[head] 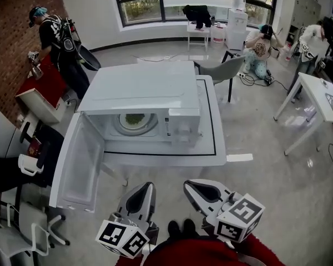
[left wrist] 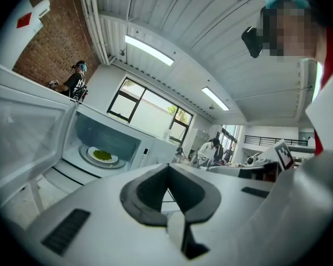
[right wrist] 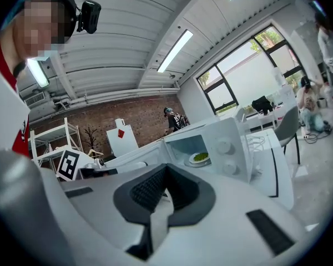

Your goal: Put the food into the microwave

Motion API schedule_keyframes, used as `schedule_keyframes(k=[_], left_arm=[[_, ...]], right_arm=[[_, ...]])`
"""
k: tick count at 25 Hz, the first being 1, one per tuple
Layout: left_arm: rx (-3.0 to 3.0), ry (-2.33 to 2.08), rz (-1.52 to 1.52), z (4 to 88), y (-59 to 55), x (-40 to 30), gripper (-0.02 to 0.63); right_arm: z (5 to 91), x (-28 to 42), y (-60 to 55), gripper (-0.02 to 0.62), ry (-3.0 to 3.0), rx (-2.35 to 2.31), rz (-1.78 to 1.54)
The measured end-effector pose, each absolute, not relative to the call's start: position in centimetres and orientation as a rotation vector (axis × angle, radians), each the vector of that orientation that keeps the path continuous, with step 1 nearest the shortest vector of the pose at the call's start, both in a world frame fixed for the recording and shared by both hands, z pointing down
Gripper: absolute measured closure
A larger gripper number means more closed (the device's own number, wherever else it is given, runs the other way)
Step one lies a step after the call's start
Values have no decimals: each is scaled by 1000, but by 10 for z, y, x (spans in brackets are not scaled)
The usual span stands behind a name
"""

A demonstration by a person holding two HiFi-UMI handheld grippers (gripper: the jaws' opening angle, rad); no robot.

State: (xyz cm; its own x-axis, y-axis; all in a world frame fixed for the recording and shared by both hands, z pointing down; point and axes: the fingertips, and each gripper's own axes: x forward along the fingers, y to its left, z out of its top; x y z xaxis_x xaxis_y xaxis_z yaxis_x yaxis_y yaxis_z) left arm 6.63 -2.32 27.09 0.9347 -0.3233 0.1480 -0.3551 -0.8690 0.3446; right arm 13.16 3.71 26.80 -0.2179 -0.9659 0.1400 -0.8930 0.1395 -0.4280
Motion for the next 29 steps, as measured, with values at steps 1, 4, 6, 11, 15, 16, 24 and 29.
schedule_keyframes(k=[1, 4, 6, 11, 15, 16, 24, 29], left_arm=[[2720, -492, 121, 271, -21, 66, 598], [2714, -485, 118, 271, -14, 66, 598], [2711, -481, 111, 271, -10, 65, 598], [2755, -494, 99, 263, -5, 64, 598], [2753, -521, 115, 268, -2, 56, 598], [2747, -527, 117, 270, -2, 54, 598], [2724, -527, 129, 282, 3, 53, 598], [2710, -529, 121, 284, 1, 51, 598]], right_arm=[[267, 133, 39, 583, 2235, -1850, -633], [267, 135, 44, 583, 2228, -1852, -621], [268, 136, 48, 583, 2233, -1866, -608], [271, 136, 54, 583, 2301, -1915, -479], [280, 131, 61, 583, 2295, -1969, -531], [279, 130, 61, 583, 2291, -1964, -529], [284, 132, 67, 583, 2295, -1983, -518], [288, 133, 62, 583, 2320, -1983, -476]])
